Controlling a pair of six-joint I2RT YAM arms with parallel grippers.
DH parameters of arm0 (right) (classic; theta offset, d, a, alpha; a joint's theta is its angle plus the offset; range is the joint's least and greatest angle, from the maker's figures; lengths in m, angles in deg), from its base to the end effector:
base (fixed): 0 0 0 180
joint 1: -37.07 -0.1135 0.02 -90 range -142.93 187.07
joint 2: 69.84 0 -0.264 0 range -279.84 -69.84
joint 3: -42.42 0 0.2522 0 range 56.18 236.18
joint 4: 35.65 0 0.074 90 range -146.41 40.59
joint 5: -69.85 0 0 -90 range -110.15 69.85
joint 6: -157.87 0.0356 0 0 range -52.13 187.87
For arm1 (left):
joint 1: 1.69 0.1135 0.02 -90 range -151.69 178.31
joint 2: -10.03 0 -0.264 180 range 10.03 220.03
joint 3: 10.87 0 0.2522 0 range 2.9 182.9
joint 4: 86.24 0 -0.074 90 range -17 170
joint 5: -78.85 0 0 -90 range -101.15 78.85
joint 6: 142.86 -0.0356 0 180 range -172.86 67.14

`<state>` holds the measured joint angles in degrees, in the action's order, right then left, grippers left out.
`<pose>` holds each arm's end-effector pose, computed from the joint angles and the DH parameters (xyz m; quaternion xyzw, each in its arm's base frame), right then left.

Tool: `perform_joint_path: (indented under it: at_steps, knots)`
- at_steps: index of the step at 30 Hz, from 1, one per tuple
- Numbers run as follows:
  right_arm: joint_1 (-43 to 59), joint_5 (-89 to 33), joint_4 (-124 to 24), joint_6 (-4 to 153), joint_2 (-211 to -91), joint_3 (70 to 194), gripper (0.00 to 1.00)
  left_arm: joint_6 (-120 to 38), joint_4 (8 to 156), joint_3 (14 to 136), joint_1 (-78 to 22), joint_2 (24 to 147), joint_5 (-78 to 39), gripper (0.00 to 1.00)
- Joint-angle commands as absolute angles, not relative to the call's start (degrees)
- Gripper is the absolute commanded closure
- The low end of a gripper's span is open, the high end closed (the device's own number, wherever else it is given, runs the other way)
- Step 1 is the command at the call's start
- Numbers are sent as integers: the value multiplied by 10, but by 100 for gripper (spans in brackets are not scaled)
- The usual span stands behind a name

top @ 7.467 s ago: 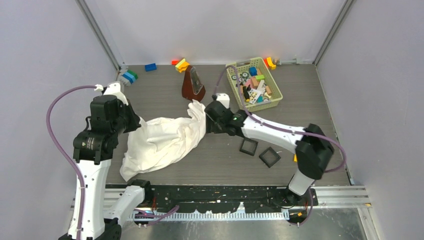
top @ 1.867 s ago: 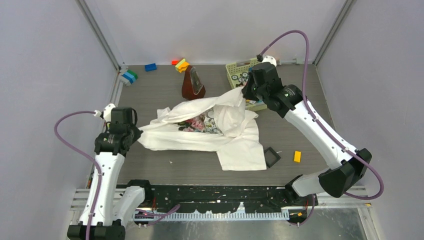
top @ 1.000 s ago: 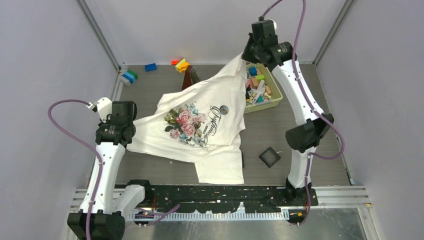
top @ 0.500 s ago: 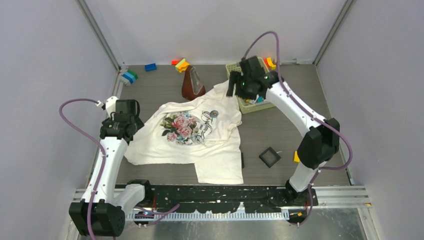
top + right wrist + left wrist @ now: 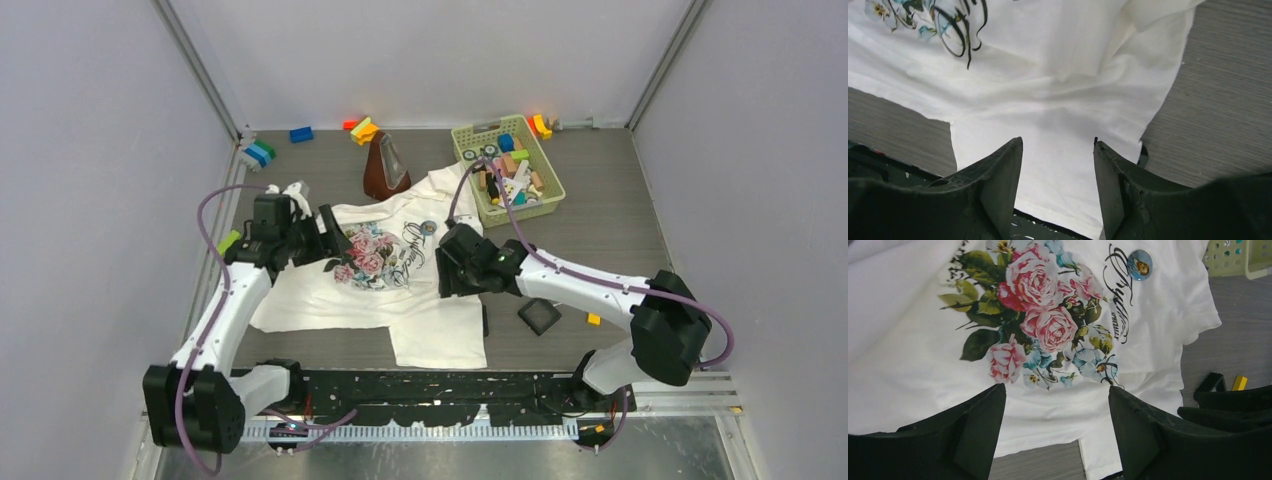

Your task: Remove the brooch from the garment

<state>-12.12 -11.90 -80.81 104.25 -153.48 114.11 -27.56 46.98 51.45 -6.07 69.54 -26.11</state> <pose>0.1978 0.2213 0.2319 -0.0865 0.9529 0.1412 0.2541 0.2146 -0.0257 0.2781 -0.1156 0.9066 -0.2151 0.3440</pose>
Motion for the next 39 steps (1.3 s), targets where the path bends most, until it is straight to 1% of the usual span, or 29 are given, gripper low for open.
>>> perform_joint_path:
  at_steps: [1, 4, 6, 11, 14, 18, 22, 23, 24, 25, 27, 28, 29, 30, 31, 34, 35, 36, 37, 39]
  knots:
    - [-171, -49, -767, 1081, -1521, 1128, 41, -257, 585, 516, -93, 767, -328, 22]
    - [-204, -44, -761, 1092, -1548, 1127, 46, -244, 629, 524, -117, 815, -320, 22]
    - [-227, -36, -760, 1099, -1569, 1132, 50, -242, 645, 539, -125, 854, -317, 23]
    - [-288, -21, -754, 1137, -1627, 1137, 69, -241, 659, 594, -128, 962, -324, 25]
    - [-321, -16, -750, 1155, -1655, 1149, 75, -240, 665, 626, -128, 1024, -315, 24]
    - [-386, -15, -767, 1180, -1708, 1200, 81, -225, 651, 683, -128, 1113, -310, 24]
    - [-470, -40, -765, 1187, -1749, 1279, 83, -230, 628, 732, -128, 1175, -297, 26]
    - [-478, -52, -759, 1184, -1757, 1292, 83, -233, 624, 737, -128, 1182, -290, 26]
    - [-485, -67, -748, 1177, -1755, 1307, 87, -235, 622, 738, -128, 1185, -279, 26]
    - [-486, -95, -718, 1174, -1749, 1305, 88, -237, 625, 736, -128, 1185, -268, 26]
    - [-477, -102, -694, 1173, -1714, 1286, 89, -240, 631, 726, -128, 1181, -252, 26]
    - [-468, -98, -692, 1171, -1682, 1268, 87, -244, 632, 723, -128, 1179, -247, 26]
    - [-463, -79, -700, 1171, -1663, 1249, 77, -246, 630, 722, -128, 1173, -244, 26]
    - [-455, -65, -709, 1172, -1628, 1239, 72, -248, 625, 720, -128, 1167, -243, 26]
    - [-450, -39, -730, 1174, -1610, 1219, 65, -250, 624, 715, -129, 1155, -241, 27]
    - [-419, 0, -794, 1194, -1525, 1177, 56, -258, 618, 695, -148, 1105, -219, 27]
    - [-405, 21, -810, 1206, -1510, 1157, 50, -262, 609, 687, -164, 1086, -209, 26]
    - [-399, 40, -841, 1212, -1480, 1148, 46, -267, 599, 679, -180, 1064, -196, 26]
    - [-385, 50, -856, 1225, -1449, 1130, 39, -275, 588, 672, -199, 1043, -175, 24]
    - [-365, 76, -897, 1242, -1402, 1101, 33, -283, 560, 657, -243, 988, -134, 21]
